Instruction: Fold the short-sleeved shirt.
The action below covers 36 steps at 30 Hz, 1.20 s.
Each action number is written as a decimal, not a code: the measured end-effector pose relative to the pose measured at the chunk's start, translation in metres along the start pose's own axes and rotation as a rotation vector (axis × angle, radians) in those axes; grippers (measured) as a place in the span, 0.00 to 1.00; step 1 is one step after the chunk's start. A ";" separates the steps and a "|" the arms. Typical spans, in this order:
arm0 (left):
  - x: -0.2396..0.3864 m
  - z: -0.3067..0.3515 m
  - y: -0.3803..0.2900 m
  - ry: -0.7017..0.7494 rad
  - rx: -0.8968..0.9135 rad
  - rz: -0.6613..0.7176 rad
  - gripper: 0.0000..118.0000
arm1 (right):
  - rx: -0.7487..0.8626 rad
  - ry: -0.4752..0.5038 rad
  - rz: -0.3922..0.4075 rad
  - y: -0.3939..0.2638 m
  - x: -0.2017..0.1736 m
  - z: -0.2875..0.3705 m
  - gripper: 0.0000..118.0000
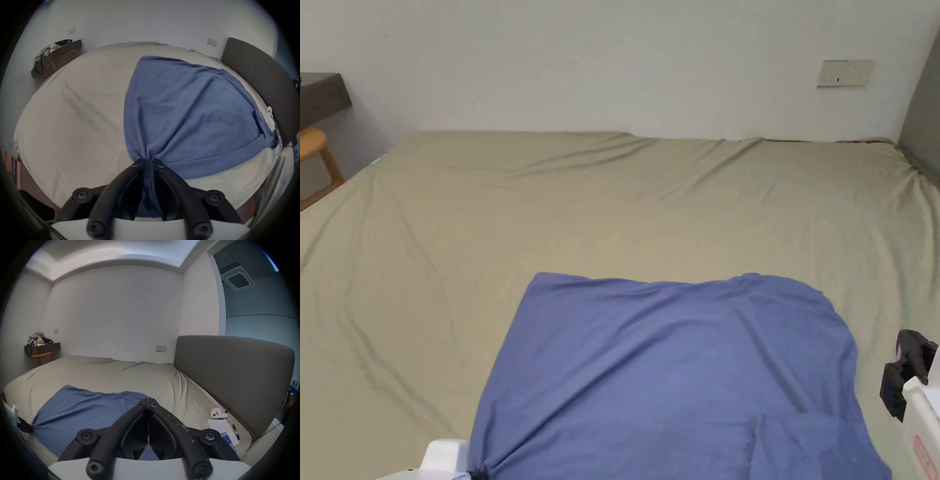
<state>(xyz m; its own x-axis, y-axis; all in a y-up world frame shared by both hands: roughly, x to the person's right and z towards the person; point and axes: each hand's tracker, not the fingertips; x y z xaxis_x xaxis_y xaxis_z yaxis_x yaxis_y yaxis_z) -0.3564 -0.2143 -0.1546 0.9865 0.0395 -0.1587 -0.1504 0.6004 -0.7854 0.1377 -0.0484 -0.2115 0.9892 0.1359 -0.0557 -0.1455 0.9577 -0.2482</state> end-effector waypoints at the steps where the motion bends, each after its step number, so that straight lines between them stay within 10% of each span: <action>1: 0.006 0.004 -0.002 0.063 -0.007 -0.017 0.08 | -0.022 -0.003 -0.007 -0.005 0.004 0.000 0.02; 4: 0.007 0.010 -0.002 0.053 0.014 -0.022 0.08 | -0.154 -0.004 -0.041 -0.029 0.017 -0.004 0.16; 8: 0.003 0.025 0.002 0.033 0.057 0.040 0.08 | -0.430 0.032 -0.093 -0.085 0.030 -0.018 0.81; 10: -0.001 0.025 0.003 0.027 0.066 0.050 0.08 | -0.519 0.045 -0.127 -0.116 0.029 -0.024 0.95; 17: 0.003 0.033 0.008 0.020 0.089 0.056 0.08 | -0.693 0.065 -0.103 -0.182 0.018 -0.046 0.77; 21: 0.000 0.034 0.010 0.018 0.088 0.082 0.08 | -0.695 0.148 -0.176 -0.181 0.015 -0.040 0.13; 24: -0.001 0.037 0.019 0.014 0.100 0.115 0.08 | -0.614 0.119 -0.070 -0.157 0.013 -0.036 0.12; 36: 0.008 0.012 0.140 0.033 0.205 0.108 0.08 | -0.439 0.121 -0.097 -0.053 0.015 -0.116 0.12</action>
<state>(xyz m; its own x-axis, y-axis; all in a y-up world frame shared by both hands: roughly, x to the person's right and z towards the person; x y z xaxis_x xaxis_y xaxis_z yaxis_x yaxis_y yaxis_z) -0.3684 -0.1198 -0.2586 0.9623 0.0879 -0.2575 -0.2353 0.7442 -0.6252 0.1581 -0.1267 -0.3111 0.9930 -0.0043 -0.1180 -0.0730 0.7630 -0.6423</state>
